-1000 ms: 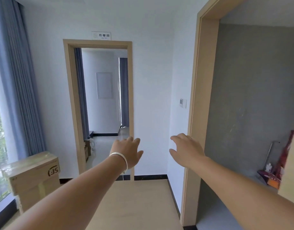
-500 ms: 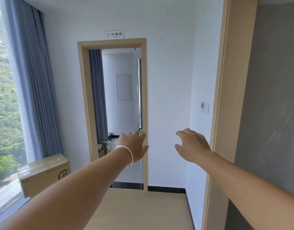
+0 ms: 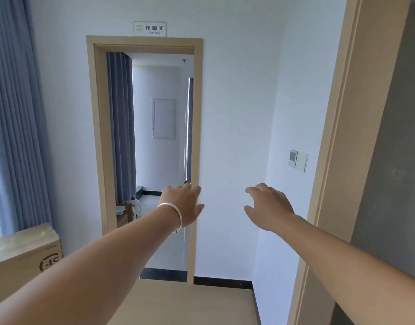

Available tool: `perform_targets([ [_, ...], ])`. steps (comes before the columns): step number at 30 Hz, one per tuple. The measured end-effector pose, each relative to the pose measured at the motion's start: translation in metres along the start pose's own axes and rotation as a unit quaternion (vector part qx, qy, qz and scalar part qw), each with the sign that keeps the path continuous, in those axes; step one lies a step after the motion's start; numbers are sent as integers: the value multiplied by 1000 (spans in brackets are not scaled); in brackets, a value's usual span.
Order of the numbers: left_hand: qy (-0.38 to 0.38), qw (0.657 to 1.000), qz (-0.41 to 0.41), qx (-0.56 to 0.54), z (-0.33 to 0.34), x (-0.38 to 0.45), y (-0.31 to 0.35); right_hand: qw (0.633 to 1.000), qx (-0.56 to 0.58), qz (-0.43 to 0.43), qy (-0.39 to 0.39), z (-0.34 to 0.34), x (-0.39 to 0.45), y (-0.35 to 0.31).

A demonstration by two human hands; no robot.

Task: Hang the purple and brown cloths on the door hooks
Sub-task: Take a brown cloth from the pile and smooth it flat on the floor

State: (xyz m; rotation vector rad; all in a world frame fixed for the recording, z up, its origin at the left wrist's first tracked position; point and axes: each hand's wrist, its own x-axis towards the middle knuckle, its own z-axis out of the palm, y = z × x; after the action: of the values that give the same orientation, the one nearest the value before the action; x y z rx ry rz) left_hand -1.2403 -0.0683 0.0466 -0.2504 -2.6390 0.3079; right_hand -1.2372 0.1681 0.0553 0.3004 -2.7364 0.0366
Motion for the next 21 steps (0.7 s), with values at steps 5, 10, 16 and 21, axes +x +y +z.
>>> perform_targets([
  [5,20,1000,0,-23,41,76,-52,1000,-14,0,11,21,92,-18],
  [10,10,1000,-7,-14,84,126,-100,1000,0,3,9,56,160,-41],
  [16,-7,1000,-20,-5,132,152,-147,1000,10,-22,-6,99,224,-72],
  [21,-30,998,-61,15,171,169,-199,997,30,-64,-16,137,284,-111],
])
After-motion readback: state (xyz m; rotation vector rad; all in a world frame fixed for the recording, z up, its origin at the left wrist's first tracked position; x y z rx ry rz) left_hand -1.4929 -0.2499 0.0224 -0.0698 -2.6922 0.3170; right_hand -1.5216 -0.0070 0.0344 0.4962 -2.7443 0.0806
